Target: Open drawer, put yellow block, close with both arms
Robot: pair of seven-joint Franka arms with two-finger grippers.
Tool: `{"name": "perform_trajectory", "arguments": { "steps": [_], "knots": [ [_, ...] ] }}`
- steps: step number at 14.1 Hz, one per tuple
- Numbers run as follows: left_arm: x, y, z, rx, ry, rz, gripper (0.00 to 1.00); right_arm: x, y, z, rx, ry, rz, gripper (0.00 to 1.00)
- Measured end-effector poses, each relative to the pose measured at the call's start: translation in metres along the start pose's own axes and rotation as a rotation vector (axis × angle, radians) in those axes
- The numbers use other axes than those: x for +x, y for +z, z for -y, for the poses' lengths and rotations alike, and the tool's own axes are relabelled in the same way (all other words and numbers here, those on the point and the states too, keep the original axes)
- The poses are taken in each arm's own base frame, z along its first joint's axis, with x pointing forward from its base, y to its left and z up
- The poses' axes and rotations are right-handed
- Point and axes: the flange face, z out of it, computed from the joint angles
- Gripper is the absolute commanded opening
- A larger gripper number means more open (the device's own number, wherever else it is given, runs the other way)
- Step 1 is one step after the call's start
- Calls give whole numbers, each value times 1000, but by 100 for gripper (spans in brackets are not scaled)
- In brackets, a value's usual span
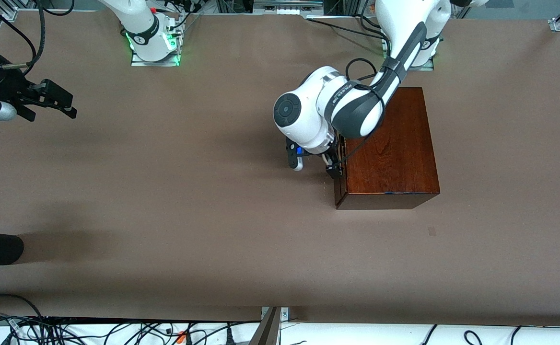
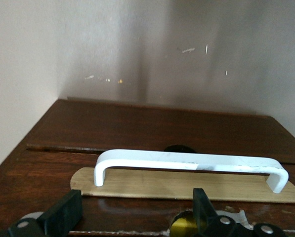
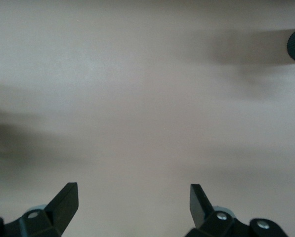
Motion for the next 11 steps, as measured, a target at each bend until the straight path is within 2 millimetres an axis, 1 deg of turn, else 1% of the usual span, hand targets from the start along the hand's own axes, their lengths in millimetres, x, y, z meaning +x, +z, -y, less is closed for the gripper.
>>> {"name": "perform_trajectory", "arguments": {
  "steps": [7,8,9,11],
  "knots": [
    [1,-1,0,1,11,-6,100,0,0,1,0,-1,0,100],
    [2,-7,-2,10,7,-18,100,0,0,1,0,-1,0,100],
    [6,-19,-5,30,-3,-41,100,0,0,1,0,-1,0,100],
    [20,-56,-22,80,-55,-95,100,0,0,1,0,-1,0,100]
  ]
}}
